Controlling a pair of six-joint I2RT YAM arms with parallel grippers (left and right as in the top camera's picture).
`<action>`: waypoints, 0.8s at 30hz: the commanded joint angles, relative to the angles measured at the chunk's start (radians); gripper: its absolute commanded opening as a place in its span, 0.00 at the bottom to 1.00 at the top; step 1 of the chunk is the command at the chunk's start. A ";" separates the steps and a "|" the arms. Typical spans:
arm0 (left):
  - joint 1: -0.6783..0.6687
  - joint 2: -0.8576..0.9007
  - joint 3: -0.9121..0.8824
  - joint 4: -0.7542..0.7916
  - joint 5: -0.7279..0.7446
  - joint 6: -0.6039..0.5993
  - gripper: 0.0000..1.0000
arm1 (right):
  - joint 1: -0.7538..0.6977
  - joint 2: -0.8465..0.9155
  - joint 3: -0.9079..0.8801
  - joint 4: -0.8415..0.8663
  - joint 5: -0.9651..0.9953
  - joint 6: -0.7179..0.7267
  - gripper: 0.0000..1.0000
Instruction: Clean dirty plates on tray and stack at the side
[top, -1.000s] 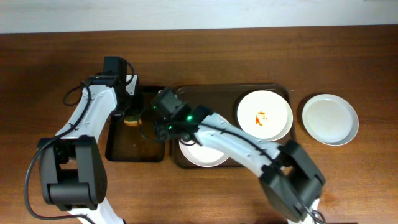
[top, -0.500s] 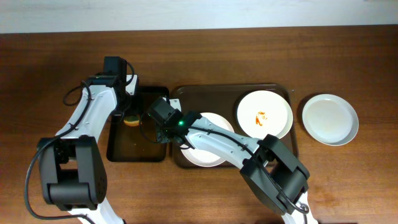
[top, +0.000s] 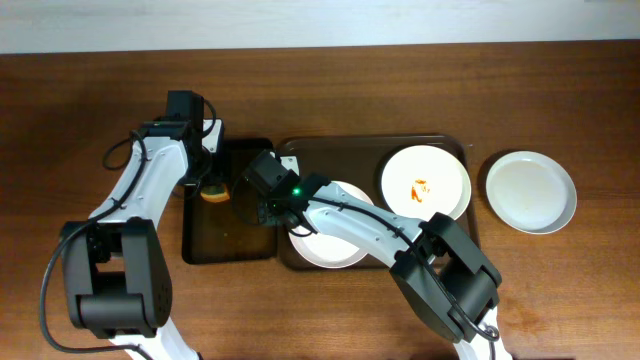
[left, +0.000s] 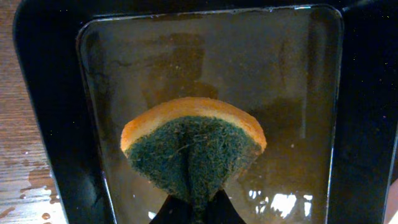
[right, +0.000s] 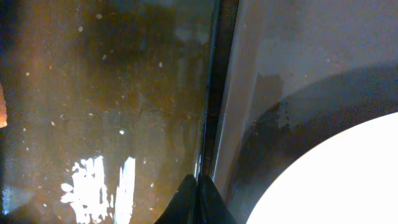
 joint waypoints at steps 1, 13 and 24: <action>0.002 -0.021 0.017 0.014 0.015 0.015 0.00 | 0.010 -0.014 -0.003 -0.022 0.024 0.010 0.30; 0.002 -0.021 0.017 0.021 0.015 0.015 0.00 | -0.089 0.027 0.034 0.283 0.114 -0.033 0.50; 0.001 -0.021 0.017 0.030 0.016 0.015 0.00 | -0.087 0.112 0.034 0.389 0.161 -0.051 0.20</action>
